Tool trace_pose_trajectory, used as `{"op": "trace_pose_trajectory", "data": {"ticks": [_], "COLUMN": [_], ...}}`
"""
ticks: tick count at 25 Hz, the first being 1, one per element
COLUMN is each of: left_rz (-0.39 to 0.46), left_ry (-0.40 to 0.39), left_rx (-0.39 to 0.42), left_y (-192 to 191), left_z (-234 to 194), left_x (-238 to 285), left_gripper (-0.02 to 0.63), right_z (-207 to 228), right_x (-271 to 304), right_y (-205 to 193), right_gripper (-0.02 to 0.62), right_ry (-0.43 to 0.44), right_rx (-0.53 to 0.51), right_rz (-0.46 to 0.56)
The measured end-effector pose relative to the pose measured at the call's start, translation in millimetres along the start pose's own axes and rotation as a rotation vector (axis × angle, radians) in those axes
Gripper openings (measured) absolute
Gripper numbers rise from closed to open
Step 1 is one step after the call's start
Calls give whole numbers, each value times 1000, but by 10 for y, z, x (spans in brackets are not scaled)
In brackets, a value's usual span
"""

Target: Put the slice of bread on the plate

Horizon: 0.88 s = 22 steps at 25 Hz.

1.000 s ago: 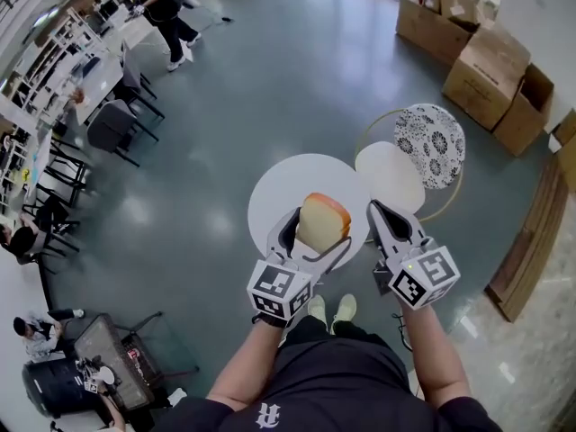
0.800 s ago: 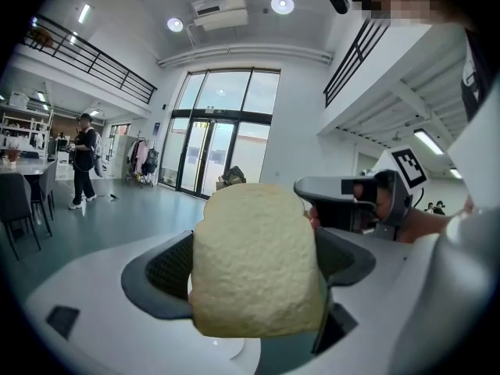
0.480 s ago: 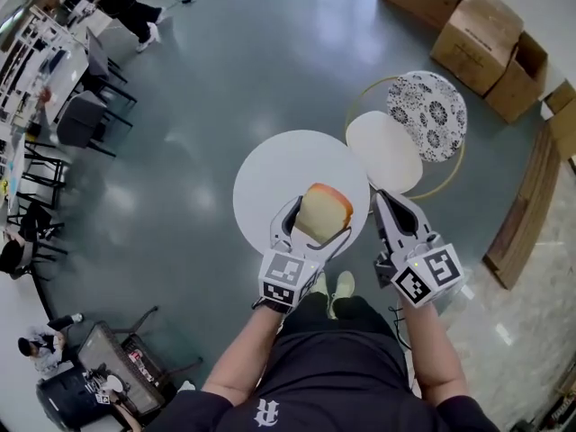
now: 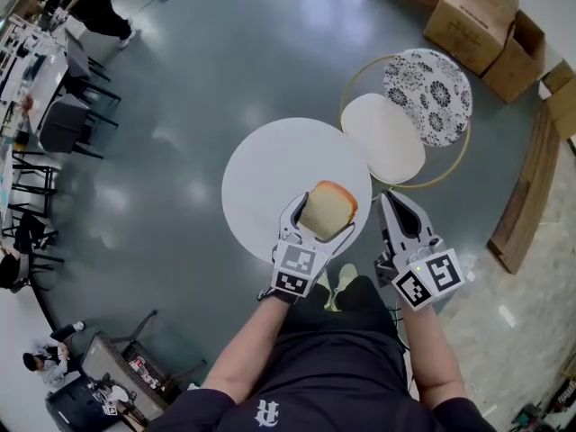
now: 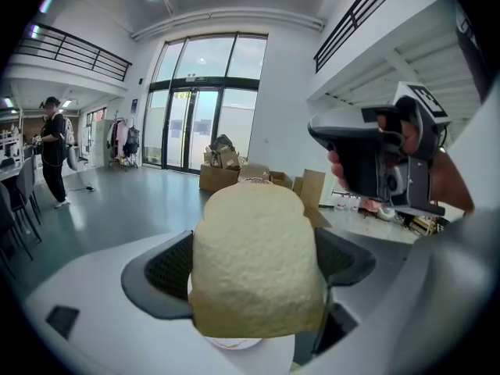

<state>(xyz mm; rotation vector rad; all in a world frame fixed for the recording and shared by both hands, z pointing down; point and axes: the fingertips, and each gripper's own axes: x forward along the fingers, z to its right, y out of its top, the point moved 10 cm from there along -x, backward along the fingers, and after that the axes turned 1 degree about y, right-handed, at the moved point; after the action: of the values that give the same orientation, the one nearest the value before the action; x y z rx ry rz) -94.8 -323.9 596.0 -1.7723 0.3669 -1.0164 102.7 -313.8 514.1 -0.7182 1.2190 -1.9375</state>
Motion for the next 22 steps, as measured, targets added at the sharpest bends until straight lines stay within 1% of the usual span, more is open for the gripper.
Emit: {"op": "trace_pose_trajectory", "data": {"ticks": [12, 17, 19, 22], "left_rz": [-145, -196, -211, -238], "left_ry": [5, 3, 4, 9], "left_rx": [28, 38, 55, 55], "left_y": [-791, -1034, -1099, -1174], "left_z": [-197, -228, -238, -255], "left_x": [683, 858, 928, 1009], "left_gripper": [492, 492, 492, 492], "right_z": [391, 495, 528, 571], "right_x": [128, 147, 156, 176], "right_y": [-556, -690, -722, -767], "right_gripper": [6, 6, 6, 6], "right_ry": [-15, -22, -23, -25], "right_rx": [14, 23, 26, 32], "right_rz": [11, 7, 8, 6]}}
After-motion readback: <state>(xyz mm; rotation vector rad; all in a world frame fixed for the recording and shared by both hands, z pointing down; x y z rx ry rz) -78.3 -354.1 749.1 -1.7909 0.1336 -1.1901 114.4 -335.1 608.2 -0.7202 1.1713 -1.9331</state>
